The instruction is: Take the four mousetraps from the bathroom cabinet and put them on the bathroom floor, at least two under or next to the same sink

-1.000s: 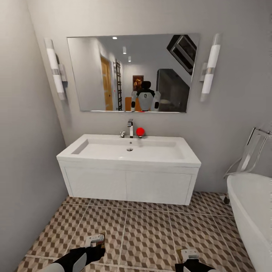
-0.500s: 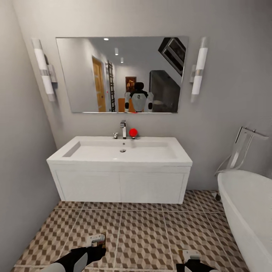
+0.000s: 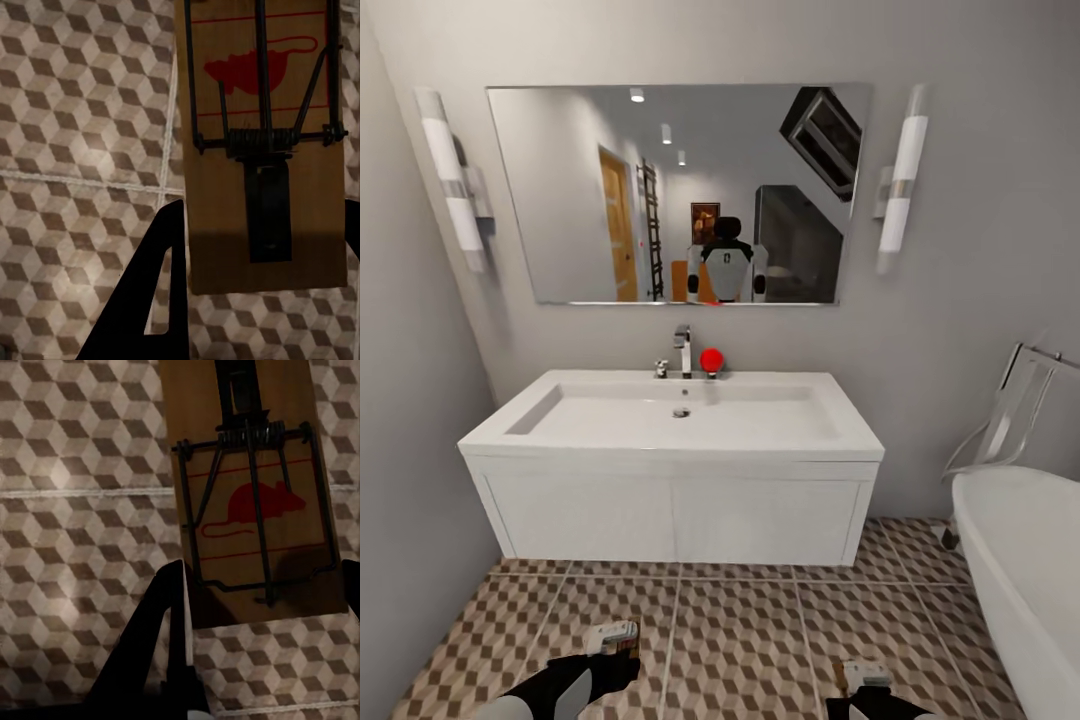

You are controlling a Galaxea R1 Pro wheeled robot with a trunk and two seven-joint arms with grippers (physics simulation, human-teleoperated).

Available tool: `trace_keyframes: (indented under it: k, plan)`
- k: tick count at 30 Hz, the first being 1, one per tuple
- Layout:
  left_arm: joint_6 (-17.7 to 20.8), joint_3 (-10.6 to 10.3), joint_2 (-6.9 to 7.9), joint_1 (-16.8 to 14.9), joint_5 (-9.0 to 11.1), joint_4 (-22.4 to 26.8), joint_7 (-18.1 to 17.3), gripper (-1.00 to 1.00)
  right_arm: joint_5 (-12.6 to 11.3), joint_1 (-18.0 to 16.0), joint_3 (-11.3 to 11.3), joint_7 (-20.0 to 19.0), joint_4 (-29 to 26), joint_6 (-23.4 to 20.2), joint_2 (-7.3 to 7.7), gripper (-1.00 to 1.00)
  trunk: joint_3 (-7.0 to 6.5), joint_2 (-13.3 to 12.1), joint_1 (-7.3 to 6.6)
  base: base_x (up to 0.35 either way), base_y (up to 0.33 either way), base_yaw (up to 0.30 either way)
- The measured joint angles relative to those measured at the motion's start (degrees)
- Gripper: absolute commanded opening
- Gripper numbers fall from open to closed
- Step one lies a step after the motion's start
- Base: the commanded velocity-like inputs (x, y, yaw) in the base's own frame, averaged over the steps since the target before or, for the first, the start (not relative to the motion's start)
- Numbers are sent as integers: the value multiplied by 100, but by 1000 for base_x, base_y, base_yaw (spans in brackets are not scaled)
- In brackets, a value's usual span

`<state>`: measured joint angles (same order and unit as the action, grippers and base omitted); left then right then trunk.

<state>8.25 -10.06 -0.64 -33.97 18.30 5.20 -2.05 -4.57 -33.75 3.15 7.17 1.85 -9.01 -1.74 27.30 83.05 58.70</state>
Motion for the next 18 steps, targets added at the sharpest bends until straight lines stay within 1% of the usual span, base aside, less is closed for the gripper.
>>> trace_keyframes:
  k: [12, 18]
  plan:
    - [9, 0, 5, -1, 7, 0, 11, -100, 0, 0, 0, -8, 0, -7, 0, -100, 0, 0, 0, 313, 0, 0]
    - [8, 0, 1, 0, 9, 0, 6, -100, 0, -1, 0, -9, 0, -2, 0, -100, 0, 0, 3, 78, 0, 0]
